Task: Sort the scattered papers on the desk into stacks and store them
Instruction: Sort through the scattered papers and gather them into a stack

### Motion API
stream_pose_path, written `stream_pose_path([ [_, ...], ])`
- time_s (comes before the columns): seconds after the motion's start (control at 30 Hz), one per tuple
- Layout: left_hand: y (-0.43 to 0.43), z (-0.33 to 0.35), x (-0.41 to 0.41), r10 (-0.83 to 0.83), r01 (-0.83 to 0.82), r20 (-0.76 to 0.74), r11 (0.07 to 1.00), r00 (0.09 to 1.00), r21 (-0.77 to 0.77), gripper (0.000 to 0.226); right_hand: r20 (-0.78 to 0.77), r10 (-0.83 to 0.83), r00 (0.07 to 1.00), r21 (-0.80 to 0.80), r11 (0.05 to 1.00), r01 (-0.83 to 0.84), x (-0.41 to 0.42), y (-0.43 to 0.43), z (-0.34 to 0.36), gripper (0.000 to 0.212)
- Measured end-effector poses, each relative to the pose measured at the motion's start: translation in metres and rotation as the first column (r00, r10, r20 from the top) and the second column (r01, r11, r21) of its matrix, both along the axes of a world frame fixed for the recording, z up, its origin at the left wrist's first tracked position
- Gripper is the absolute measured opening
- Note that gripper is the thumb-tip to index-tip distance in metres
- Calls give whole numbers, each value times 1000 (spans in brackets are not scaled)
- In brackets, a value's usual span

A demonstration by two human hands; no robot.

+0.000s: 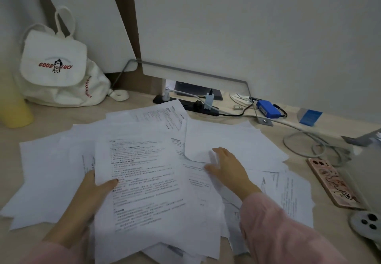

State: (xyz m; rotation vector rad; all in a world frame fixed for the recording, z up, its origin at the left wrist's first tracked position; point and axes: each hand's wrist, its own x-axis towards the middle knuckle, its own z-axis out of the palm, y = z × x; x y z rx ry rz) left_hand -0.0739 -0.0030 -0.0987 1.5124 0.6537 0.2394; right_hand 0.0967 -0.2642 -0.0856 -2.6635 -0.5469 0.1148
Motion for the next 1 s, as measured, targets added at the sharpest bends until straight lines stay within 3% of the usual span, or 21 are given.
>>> stream_pose_path([
  [0.07, 8, -9, -2, 9, -9, -17, 1000, 1000, -24, 35, 17, 13, 1000, -97, 995, -11, 6, 7, -8, 57],
  [0.17, 14, -23, -1, 42, -44, -28, 996, 999, -77, 34, 225, 37, 974, -226, 974, 15, 8, 10, -21, 31],
  [0.27, 14, -30, 1, 84, -86, -25, 993, 996, -84, 28, 355, 89, 931, -227, 974, -7, 14, 8, -26, 8],
  [0.3, 13, -30, 2, 93, -95, -27, 992, 995, -88, 29, 354, 48, 934, -181, 983, 17, 16, 8, -20, 11],
  [0.43, 12, -29, -1, 114, -116, -25, 987, 993, -107, 36, 61, -36, 997, 168, 986, 25, 8, 23, 19, 24],
  [0.6, 11, -20, -7, 65, -66, -11, 988, 998, -139, 38, -253, 127, 959, 599, 799, 52, -29, 39, 76, 20],
  [0.73, 13, -16, -10, -13, 14, 16, 998, 1000, -58, 41, -356, 262, 897, 766, 632, 119, -47, 40, 110, 20],
  [0.87, 10, -9, -16, -33, 36, 43, 996, 999, -80, 42, -420, 365, 831, 862, 447, 240, -48, 38, 128, 27],
  [1.0, 7, -7, -21, -44, 52, 76, 993, 996, -105, 37, -445, 276, 852, 835, 473, 282, -42, 40, 125, 24],
])
